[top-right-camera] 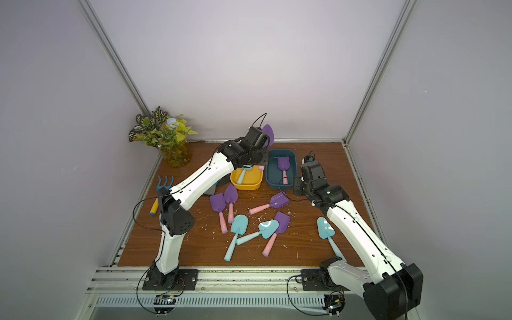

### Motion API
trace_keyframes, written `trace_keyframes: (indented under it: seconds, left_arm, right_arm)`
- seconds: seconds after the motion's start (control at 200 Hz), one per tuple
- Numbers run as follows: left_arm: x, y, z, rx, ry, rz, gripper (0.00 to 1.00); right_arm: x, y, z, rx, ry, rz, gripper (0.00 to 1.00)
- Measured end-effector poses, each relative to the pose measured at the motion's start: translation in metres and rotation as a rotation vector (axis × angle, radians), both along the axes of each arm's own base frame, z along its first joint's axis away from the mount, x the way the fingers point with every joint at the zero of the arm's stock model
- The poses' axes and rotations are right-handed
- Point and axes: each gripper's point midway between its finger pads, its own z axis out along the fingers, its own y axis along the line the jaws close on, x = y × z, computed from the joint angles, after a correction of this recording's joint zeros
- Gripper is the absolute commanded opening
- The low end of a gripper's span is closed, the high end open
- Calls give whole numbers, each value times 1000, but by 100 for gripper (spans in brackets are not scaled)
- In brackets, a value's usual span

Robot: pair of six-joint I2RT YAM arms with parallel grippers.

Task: Sort the small shovels by color and place them into the storage box
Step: Place the shovel in the storage box.

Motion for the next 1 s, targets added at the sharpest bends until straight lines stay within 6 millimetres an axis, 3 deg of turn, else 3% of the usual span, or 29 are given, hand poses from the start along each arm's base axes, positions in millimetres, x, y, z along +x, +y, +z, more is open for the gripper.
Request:
trace_keyframes:
  seconds: [0.19, 0.37, 0.535, 1.001]
  left_arm:
    - [28, -39, -32, -48, 9, -36, 0]
    - [35, -56, -89, -45, 85, -43, 0]
    - [39, -65, -127, -51, 129, -38, 0]
    - [51, -75, -157, -84, 117, -10, 0]
  right_arm:
    - [-1, -3, -2, -5, 9, -8, 51]
    - [-1, -3, -3, -6, 10, -8, 51]
    - [0, -2, -5, -8, 16, -7, 51]
    - [-3, -4, -19, -29, 51, -4, 51]
